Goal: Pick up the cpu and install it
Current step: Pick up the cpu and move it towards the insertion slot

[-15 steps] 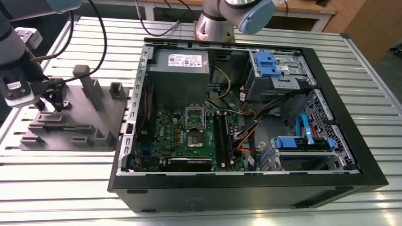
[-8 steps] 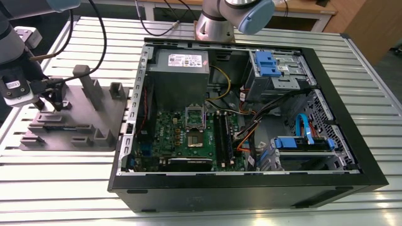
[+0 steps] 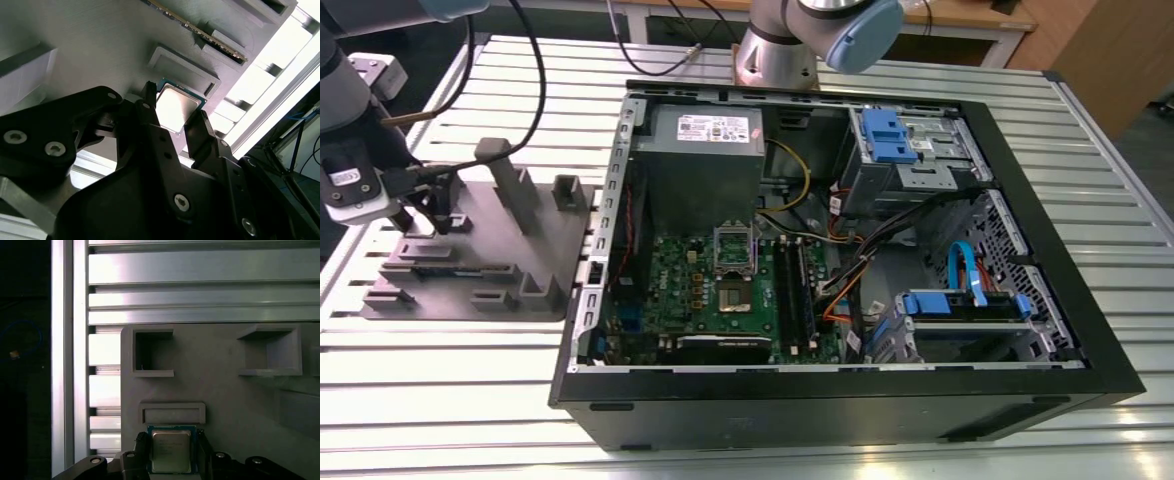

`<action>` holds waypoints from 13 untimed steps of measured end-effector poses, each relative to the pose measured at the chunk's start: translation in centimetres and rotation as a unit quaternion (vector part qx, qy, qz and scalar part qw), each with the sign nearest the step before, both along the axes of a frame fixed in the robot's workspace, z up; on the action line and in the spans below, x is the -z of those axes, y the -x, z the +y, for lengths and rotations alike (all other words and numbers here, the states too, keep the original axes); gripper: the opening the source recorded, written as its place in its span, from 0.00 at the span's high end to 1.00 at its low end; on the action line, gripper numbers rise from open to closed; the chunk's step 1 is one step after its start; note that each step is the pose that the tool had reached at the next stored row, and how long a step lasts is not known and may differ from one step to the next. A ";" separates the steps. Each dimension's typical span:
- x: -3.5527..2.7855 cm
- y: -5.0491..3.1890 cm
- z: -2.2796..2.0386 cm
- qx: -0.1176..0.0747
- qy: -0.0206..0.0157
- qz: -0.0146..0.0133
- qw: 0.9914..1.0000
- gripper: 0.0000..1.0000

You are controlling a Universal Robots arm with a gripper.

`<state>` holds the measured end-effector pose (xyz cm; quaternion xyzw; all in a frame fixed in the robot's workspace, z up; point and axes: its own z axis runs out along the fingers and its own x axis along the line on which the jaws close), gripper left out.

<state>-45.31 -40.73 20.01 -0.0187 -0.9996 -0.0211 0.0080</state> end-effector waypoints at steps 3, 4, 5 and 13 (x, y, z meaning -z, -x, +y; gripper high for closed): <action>-0.04 0.00 0.00 0.000 0.000 0.000 1.000 0.53; -0.07 0.00 0.00 0.000 0.000 0.000 1.000 0.53; -0.10 0.00 0.00 0.000 0.000 0.000 1.000 0.53; -0.29 0.00 0.02 0.000 0.000 0.000 1.000 0.53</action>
